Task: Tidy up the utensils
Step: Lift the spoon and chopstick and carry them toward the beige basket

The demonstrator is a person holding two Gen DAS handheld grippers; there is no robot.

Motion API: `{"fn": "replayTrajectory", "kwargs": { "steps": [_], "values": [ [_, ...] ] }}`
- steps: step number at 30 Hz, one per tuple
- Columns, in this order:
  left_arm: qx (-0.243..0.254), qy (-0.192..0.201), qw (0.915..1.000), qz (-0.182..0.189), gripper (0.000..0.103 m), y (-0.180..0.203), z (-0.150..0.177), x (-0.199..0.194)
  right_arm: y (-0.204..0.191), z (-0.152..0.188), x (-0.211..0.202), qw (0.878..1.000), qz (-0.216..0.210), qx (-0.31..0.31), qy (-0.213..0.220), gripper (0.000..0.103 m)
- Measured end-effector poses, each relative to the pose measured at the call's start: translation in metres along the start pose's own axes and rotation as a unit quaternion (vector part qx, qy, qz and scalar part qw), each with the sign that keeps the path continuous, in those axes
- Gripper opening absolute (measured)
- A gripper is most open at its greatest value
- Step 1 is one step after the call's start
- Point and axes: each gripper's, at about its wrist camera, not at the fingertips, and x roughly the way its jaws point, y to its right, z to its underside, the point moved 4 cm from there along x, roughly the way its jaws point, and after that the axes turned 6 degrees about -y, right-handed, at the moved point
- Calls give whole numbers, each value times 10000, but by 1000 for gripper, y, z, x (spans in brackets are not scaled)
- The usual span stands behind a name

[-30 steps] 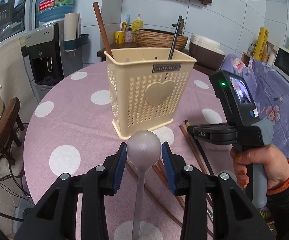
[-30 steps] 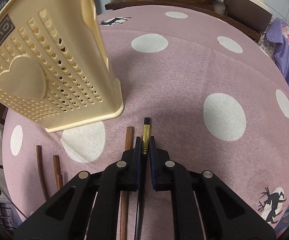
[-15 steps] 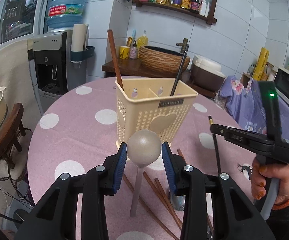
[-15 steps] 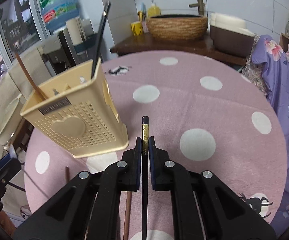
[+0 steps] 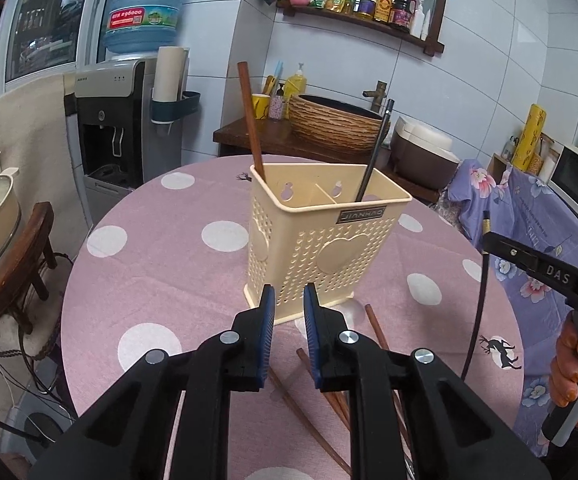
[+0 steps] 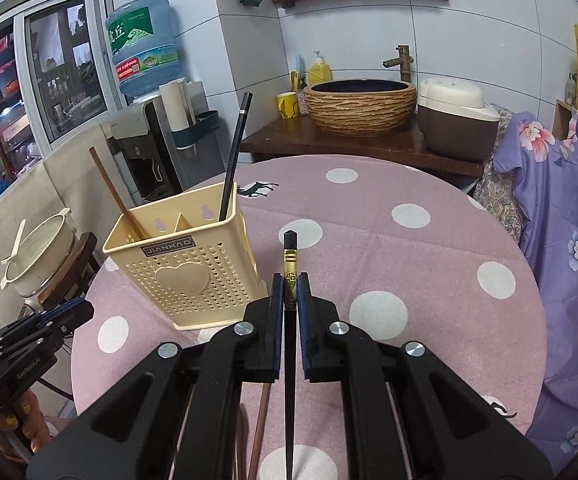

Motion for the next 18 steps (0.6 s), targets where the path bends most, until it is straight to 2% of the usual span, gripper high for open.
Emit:
{"fn": "replayTrajectory", "kwargs": {
  "steps": [3, 7, 8, 10, 12, 14, 16, 17, 18],
  "values": [
    [-26, -71, 10000, 14, 16, -3, 1, 3, 3, 0, 1, 10000, 7, 30, -8, 8],
    [193, -255, 9995, 23, 18, 3, 4, 14, 7, 1, 2, 9999, -3, 107, 0, 8],
    [236, -311, 9992, 49, 21, 3, 6, 16, 8, 1, 2, 9999, -6, 115, 11, 8],
    [361, -455, 9981, 190, 44, 8, 10, 25, 8, 2, 1, 9999, -21, 118, 22, 8],
    [580, -627, 9957, 349, 49, 16, 14, 34, 8, 3, -2, 9999, -30, 126, 34, 8],
    [955, -794, 9911, 483, 49, 28, 18, 45, 11, 4, -3, 9999, -27, 151, 41, 8],
    [1531, -939, 9816, 647, 50, 46, 23, 58, 14, 6, -4, 9998, -41, 206, 22, 8],
    [1845, -996, 9753, 691, 50, 54, 26, 65, 15, 7, -5, 9997, -51, 219, 18, 8],
    [2270, -1099, 9648, 744, 50, 64, 30, 73, 15, 8, -6, 9997, -57, 221, 20, 8]
  ]
}}
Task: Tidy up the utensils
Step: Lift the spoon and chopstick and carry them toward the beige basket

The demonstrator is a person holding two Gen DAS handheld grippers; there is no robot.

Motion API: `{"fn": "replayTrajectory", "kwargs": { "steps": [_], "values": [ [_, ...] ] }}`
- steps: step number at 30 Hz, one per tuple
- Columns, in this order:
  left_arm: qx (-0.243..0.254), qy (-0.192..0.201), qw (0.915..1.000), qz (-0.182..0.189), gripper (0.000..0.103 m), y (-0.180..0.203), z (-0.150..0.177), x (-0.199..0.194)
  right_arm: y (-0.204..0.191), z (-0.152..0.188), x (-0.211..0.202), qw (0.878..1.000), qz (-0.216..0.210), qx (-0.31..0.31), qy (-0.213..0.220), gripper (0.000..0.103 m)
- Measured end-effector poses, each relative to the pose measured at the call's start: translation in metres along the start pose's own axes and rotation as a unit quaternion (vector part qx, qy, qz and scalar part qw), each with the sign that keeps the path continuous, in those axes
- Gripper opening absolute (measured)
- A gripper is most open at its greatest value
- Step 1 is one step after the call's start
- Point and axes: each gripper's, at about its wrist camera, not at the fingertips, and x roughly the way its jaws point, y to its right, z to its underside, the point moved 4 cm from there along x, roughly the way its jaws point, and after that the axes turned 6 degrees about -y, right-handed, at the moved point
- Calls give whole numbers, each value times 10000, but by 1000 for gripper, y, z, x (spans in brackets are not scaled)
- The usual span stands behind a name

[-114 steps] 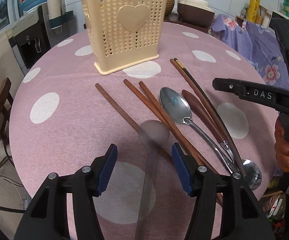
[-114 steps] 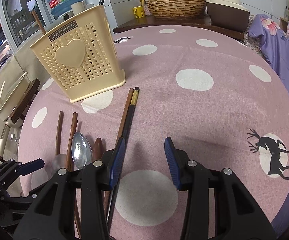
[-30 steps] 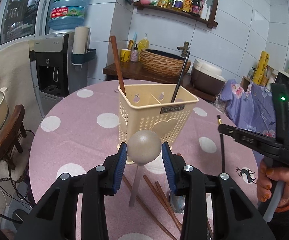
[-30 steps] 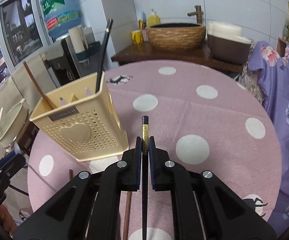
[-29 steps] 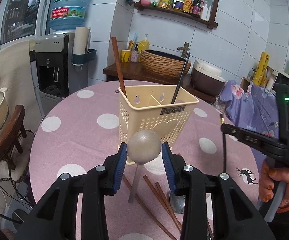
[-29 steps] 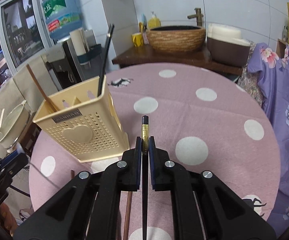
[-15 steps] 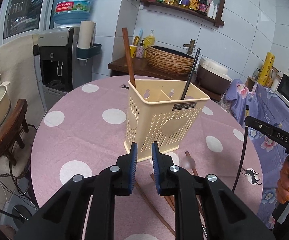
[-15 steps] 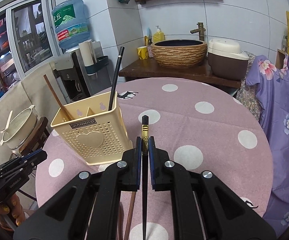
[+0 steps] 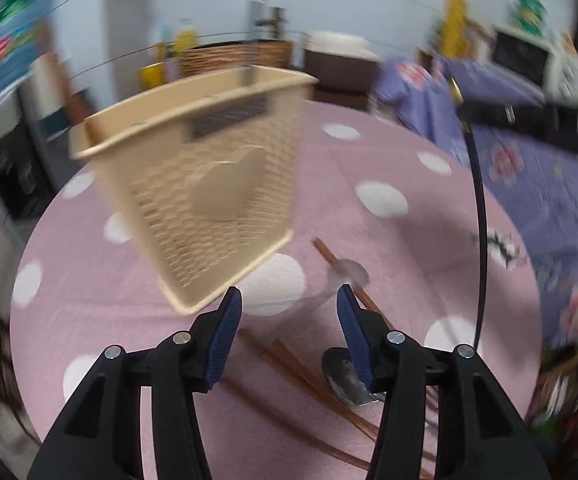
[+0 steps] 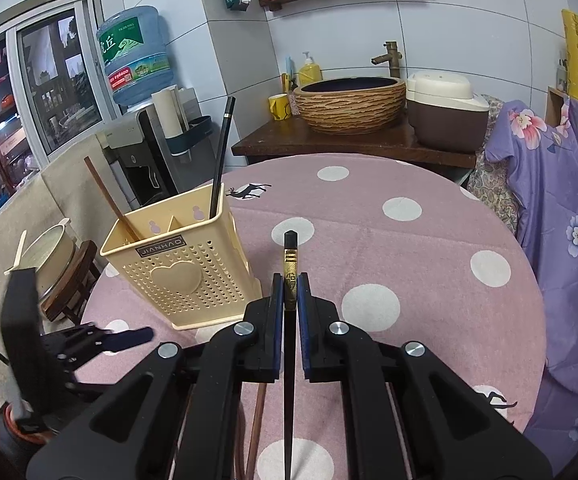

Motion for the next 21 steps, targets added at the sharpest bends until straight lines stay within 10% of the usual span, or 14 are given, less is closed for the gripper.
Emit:
{"fn": "replayTrajectory", "kwargs": {
  "steps": [8, 21],
  "values": [
    [1104, -791, 9886, 651, 54, 32, -14, 48, 3, 4, -10, 9999, -80, 16, 64, 8],
    [1338, -1198, 9835, 229, 55, 46, -27, 86, 3, 11, -11, 9999, -157, 35, 40, 8]
  ]
}}
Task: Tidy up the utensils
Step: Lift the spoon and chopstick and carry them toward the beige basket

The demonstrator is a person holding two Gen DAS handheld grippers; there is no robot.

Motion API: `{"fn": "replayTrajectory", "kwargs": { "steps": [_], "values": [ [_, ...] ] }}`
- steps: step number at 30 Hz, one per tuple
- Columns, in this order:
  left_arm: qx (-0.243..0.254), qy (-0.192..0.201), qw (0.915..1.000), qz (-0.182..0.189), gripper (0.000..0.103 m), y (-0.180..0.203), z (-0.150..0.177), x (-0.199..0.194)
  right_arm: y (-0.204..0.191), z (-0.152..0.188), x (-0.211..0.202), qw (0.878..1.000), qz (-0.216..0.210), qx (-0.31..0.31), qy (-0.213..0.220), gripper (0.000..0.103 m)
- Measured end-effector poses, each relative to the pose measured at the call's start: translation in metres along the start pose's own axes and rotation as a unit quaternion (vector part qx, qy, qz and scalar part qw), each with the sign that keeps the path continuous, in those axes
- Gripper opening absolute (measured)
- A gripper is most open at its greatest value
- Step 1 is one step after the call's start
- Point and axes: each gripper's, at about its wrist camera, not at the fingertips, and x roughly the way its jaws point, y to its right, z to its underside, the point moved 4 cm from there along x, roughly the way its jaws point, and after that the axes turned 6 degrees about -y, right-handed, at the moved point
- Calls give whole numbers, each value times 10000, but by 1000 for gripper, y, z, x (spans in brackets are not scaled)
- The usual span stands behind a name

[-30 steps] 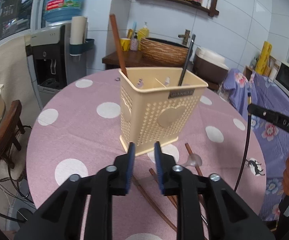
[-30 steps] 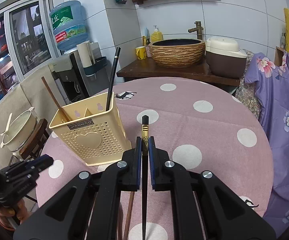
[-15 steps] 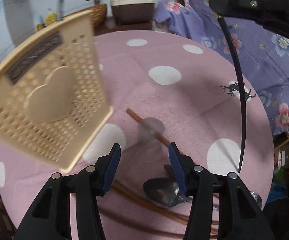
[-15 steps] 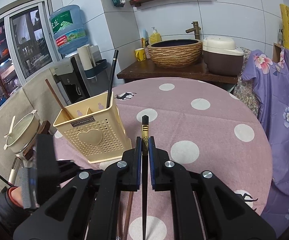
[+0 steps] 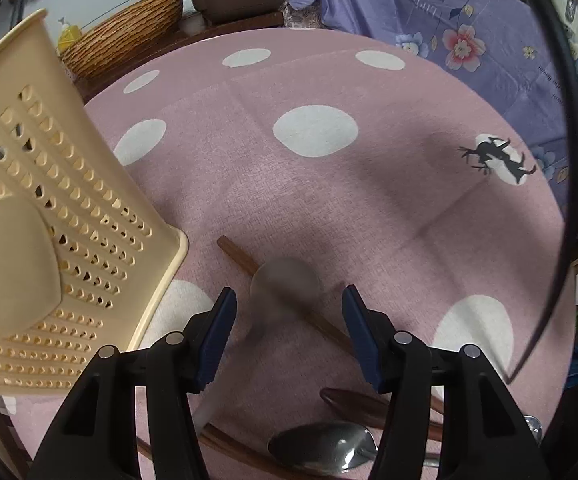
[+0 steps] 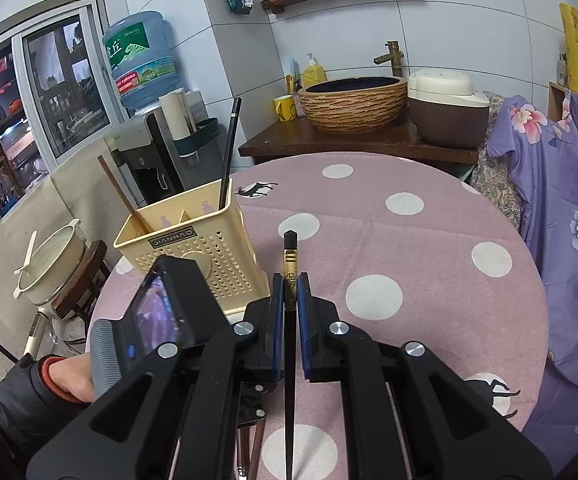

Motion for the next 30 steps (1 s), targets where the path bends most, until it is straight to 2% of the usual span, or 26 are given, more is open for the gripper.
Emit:
{"fn": "replayTrajectory", "kwargs": {
  "steps": [5, 7, 8, 13, 18, 23, 30],
  "values": [
    [-102, 50, 9999, -45, 53, 2, -9, 5, 1, 0, -2, 10000, 13, 10, 23, 8],
    [-93, 63, 9999, -12, 39, 5, -10, 4, 1, 0, -3, 10000, 15, 21, 30, 8],
    [-91, 61, 9999, -49, 38, 6, -11, 4, 1, 1, -4, 10000, 15, 24, 32, 8],
    [-80, 115, 9996, -263, 38, 10, -9, -2, 1, 0, -5, 10000, 1, 12, 40, 8],
    [-407, 516, 9976, -233, 38, 0, -7, -29, 1, 0, -10, 10000, -11, 17, 76, 8],
    [-959, 1157, 9886, -93, 38, -20, -2, -73, 1, -1, -17, 9999, -35, 17, 150, 8],
    [-1593, 2012, 9665, -35, 38, -44, 18, -135, -3, -5, -27, 9995, 37, -85, 314, 8]
  ]
}}
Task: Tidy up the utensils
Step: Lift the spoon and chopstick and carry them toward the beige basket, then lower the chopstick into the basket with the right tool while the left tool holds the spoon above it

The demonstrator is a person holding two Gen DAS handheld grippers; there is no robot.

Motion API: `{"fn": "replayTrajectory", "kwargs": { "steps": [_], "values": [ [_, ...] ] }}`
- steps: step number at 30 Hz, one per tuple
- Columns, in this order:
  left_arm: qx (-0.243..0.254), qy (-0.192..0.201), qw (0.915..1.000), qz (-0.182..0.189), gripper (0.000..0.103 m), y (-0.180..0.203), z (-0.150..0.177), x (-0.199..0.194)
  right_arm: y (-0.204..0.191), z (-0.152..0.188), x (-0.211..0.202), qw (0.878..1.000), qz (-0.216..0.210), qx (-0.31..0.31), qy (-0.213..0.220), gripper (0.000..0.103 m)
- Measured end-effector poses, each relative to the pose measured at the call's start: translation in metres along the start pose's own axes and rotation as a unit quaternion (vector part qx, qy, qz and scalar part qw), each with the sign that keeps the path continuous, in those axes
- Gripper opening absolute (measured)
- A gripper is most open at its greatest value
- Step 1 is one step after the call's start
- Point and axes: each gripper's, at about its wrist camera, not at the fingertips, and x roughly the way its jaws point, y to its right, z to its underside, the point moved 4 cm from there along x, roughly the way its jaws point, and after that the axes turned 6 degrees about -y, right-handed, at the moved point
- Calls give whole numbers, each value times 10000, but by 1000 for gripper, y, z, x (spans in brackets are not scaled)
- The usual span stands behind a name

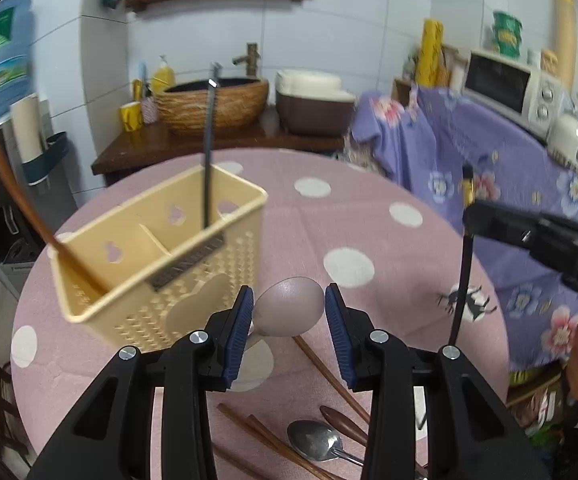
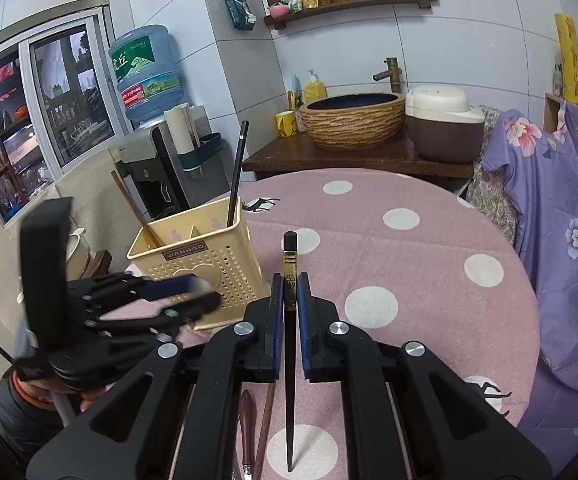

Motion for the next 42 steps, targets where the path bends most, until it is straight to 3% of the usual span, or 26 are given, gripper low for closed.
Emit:
{"fn": "replayTrajectory", "kwargs": {
  "steps": [10, 24, 33, 39, 42],
  "values": [
    [-716, 599, 9956, 74, 38, -30, 1, -40, -7, -7, -6, 9999, -97, -96, 93, 8],
    [-1411, 836, 9823, 905, 38, -45, -2, -62, -23, -36, -30, 9984, -293, -282, 380, 8],
    [-1464, 1273, 9721, 1318, 38, -45, -46, -111, -56, -98, -53, 9946, -565, -572, 652, 8],
    [-1575, 1773, 9617, 1376, 38, -58, -95, -142, -82, -161, -77, 9884, -760, -567, 1186, 8],
    [-1762, 1904, 9581, 1213, 38, -72, -107, -135, -93, -177, -67, 9873, -662, -571, 1324, 8]
  ]
}}
